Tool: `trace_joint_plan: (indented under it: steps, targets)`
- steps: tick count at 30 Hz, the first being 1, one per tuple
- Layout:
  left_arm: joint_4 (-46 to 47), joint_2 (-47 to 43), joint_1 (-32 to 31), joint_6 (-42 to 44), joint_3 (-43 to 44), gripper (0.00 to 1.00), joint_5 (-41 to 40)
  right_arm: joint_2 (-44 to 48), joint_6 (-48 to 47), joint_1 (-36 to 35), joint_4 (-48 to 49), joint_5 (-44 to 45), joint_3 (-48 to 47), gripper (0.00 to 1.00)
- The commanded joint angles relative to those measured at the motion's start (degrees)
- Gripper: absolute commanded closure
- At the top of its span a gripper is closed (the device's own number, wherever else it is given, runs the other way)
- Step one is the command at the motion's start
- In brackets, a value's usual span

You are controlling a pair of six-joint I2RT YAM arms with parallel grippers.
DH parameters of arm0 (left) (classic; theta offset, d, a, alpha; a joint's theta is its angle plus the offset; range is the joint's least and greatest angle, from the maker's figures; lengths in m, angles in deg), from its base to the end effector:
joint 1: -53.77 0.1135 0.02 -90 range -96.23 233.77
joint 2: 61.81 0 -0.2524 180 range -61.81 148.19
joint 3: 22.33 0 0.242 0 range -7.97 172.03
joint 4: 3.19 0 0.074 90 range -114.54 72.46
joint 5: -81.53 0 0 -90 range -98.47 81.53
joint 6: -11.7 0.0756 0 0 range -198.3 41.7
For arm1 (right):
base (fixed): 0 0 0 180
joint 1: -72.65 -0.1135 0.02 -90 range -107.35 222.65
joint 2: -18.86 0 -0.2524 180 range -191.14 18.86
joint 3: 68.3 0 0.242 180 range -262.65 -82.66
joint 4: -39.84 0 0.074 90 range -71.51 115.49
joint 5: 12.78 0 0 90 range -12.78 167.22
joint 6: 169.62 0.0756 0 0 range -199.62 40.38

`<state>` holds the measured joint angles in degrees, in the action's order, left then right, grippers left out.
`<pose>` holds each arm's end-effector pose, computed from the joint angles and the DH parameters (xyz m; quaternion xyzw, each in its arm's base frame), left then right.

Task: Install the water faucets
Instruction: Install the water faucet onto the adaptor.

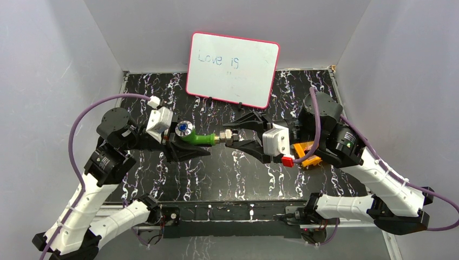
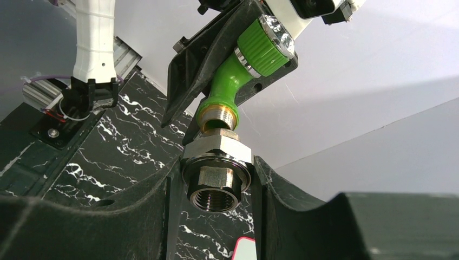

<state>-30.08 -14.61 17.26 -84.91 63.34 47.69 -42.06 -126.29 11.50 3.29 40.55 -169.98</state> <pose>0.0846 -0.1407 0.4725 0.4963 0.4448 -0.5280 0.5265 0.0641 0.2100 0.5020 -0.6579 0.1944 0.3000 0.6629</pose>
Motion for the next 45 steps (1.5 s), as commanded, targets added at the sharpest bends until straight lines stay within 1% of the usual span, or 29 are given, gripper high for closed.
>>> trace_joint_plan:
  steps: [1, 12, 21, 32, 37, 43, 45]
  targets:
    - [-0.82, 0.17, -0.05, 1.17, 2.34, 1.0, 0.31, 0.28, 0.3, -0.17, 5.67, -1.62, -2.68, 1.0]
    - [-1.79, 0.17, -0.05, 2.81, 2.42, 1.0, -0.92, 0.24, 1.76, -0.17, 6.37, -2.6, -2.01, 1.0]
    - [-2.26, 0.17, -0.04, 3.65, 2.41, 1.0, -1.79, 1.06, 2.05, -0.16, 8.16, -1.08, 1.59, 1.0]
    - [-4.06, 0.52, -0.05, 5.19, 2.87, 1.0, -3.42, 0.84, 3.3, -0.18, 9.1, -2.33, 1.66, 1.0]
    - [-4.16, 0.52, -0.03, 5.22, 2.79, 1.0, -3.52, 0.9, 3.34, -0.17, 9.02, -0.91, 2.99, 1.0]
    - [-4.16, 0.78, -0.04, 5.57, 2.83, 1.0, -3.1, 1.05, 6.61, -0.2, 11.16, 0.29, 5.36, 1.0]
    - [-4.14, 0.79, -0.05, 5.75, 2.78, 1.0, -2.84, 0.97, 10.71, -0.2, 13.44, 0.79, 6.27, 1.0]
